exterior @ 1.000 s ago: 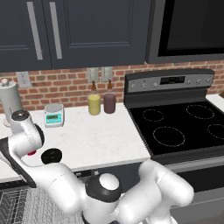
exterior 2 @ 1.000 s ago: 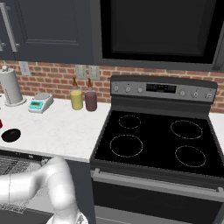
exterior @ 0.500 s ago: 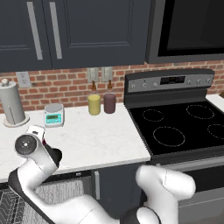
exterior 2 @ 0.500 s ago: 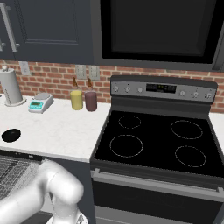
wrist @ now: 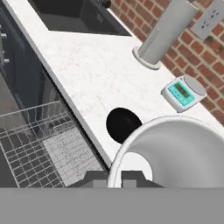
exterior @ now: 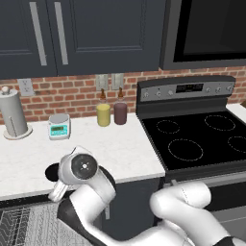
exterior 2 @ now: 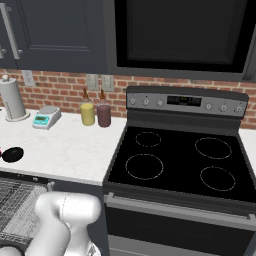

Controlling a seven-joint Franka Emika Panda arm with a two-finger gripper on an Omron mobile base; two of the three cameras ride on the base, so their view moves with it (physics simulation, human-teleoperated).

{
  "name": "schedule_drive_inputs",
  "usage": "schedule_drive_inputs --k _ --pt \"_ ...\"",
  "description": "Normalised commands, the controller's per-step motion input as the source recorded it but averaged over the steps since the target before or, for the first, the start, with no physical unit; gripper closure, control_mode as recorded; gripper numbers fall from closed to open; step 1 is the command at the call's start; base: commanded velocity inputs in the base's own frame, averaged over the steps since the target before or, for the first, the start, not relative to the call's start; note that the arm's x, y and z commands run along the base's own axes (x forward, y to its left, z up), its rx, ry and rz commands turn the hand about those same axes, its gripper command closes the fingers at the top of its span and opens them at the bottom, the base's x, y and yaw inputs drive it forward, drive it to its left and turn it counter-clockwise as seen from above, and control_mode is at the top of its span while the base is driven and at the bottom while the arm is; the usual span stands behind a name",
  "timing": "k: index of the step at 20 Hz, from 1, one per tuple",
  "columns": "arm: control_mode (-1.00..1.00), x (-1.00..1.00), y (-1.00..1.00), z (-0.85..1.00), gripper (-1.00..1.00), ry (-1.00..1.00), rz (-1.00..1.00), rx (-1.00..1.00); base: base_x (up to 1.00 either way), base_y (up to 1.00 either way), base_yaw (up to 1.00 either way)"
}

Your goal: Pick up the cup and bowl from the counter, place them in the dishwasher, and close the dishwasher door.

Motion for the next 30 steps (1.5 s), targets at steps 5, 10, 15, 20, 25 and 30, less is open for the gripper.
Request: schedule_drive_inputs --k 5,10,15,20,25,30 --pt "-1.0 -1.0 -0.05 0.11 1.0 0.03 0.0 0.12 0.0 0.0 0.0" --pt "-1.0 -1.0 0.42 -0.27 1.0 -0.08 0.0 -0.03 0.0 0.0 0.0" --pt "-1.0 -0.81 0.17 -0.39 1.0 -0.1 0.0 -0.03 0.0 0.0 0.0" --pt "-1.0 -0.39 -0.01 -0.4 1.0 0.1 0.0 0.03 0.0 0.0 0.0" --pt "-1.0 -0.08 0.0 -0.42 1.0 0.16 0.0 0.13 0.0 0.0 0.0" --pt "-1.0 -0.01 0.0 -0.43 1.0 0.14 0.0 0.09 0.0 0.0 0.0"
